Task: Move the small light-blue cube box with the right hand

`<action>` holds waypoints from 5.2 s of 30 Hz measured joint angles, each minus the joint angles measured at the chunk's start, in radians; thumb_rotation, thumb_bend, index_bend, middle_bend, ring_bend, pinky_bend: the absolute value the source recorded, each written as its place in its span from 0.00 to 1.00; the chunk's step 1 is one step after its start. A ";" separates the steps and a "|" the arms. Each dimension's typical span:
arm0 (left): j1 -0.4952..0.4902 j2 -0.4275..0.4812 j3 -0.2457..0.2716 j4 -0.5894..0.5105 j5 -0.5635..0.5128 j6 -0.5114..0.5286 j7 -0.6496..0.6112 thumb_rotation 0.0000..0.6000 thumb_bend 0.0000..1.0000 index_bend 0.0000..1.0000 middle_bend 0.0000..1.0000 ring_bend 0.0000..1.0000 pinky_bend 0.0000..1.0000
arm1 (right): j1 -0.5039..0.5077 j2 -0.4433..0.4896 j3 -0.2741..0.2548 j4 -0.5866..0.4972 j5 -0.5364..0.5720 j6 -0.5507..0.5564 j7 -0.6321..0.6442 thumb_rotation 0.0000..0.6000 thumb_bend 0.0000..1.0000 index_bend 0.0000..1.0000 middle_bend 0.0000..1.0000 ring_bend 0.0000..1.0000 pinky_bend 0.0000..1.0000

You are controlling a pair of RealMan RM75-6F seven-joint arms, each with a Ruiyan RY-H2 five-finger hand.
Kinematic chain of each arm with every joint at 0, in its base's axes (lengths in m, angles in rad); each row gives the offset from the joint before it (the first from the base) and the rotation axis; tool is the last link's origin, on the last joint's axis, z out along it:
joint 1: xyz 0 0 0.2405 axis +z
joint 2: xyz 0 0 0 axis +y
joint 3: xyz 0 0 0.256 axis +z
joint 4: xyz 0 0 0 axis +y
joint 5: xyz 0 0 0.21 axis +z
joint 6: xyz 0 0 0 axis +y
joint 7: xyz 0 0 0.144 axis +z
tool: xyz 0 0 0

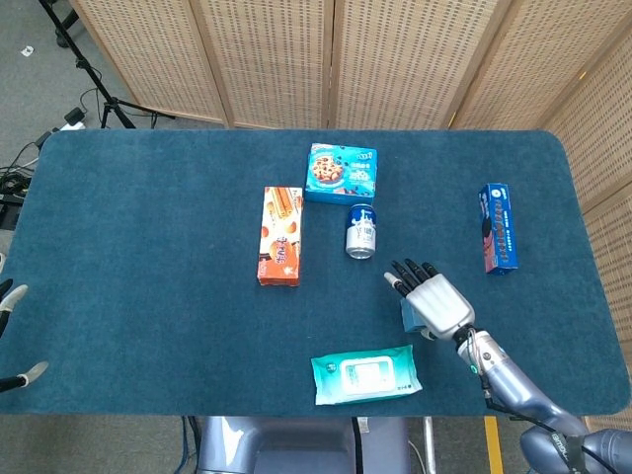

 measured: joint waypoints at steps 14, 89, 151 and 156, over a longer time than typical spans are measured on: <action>-0.004 0.000 -0.004 0.000 -0.010 -0.011 0.003 1.00 0.00 0.00 0.00 0.00 0.00 | 0.024 -0.075 -0.019 0.062 0.038 0.012 -0.093 1.00 0.14 0.43 0.54 0.38 0.21; -0.006 -0.022 0.034 -0.024 0.058 -0.013 0.088 1.00 0.00 0.00 0.00 0.00 0.00 | -0.157 -0.253 -0.173 0.969 -0.603 0.583 1.198 1.00 0.00 0.00 0.00 0.00 0.07; -0.018 -0.032 0.025 -0.025 0.024 -0.039 0.110 1.00 0.00 0.00 0.00 0.00 0.00 | -0.036 -0.404 -0.218 1.228 -0.753 0.712 0.928 1.00 0.67 0.48 0.49 0.33 0.36; -0.017 -0.029 0.029 -0.026 0.033 -0.037 0.105 1.00 0.00 0.00 0.00 0.00 0.00 | -0.068 -0.398 -0.171 1.149 -0.661 0.734 1.114 1.00 0.67 0.48 0.49 0.33 0.36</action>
